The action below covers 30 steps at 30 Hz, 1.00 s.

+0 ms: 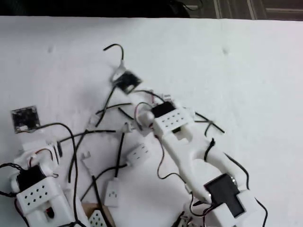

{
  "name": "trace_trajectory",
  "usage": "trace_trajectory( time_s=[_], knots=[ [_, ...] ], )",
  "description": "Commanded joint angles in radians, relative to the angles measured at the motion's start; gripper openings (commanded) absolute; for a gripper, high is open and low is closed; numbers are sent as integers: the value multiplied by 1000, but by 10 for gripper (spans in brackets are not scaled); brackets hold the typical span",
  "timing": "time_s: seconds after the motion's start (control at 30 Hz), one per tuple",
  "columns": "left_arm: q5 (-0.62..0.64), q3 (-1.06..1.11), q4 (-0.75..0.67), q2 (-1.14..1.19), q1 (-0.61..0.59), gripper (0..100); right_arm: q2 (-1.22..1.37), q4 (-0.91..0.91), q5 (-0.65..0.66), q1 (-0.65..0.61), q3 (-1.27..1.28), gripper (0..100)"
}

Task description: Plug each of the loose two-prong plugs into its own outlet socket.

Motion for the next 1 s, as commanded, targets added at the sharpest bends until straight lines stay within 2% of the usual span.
trace_trajectory(
  time_s=[0.0, 0.27, 0.6, 0.67, 0.73, 0.8, 0.97],
  knots=[
    [-74, 35, -48, -12, -12, 211, -12, 54, 109, -50, -107, 159],
    [-74, 52, -69, -12, -10, 211, 12, 165, 238, -145, -236, 159],
    [-74, 54, -69, -12, -10, 211, 303, 165, 247, -136, -301, 154],
    [-74, 54, -69, -12, -10, 211, 331, 160, 245, -128, -318, 102],
    [-74, 54, -68, -12, -10, 211, 335, 162, 244, -128, -345, 4],
    [-74, 54, -68, -12, -10, 211, 321, 176, 242, -120, -353, 33],
    [-74, 54, -68, -12, -10, 211, 245, 237, 241, -76, -353, 17]
  ],
)
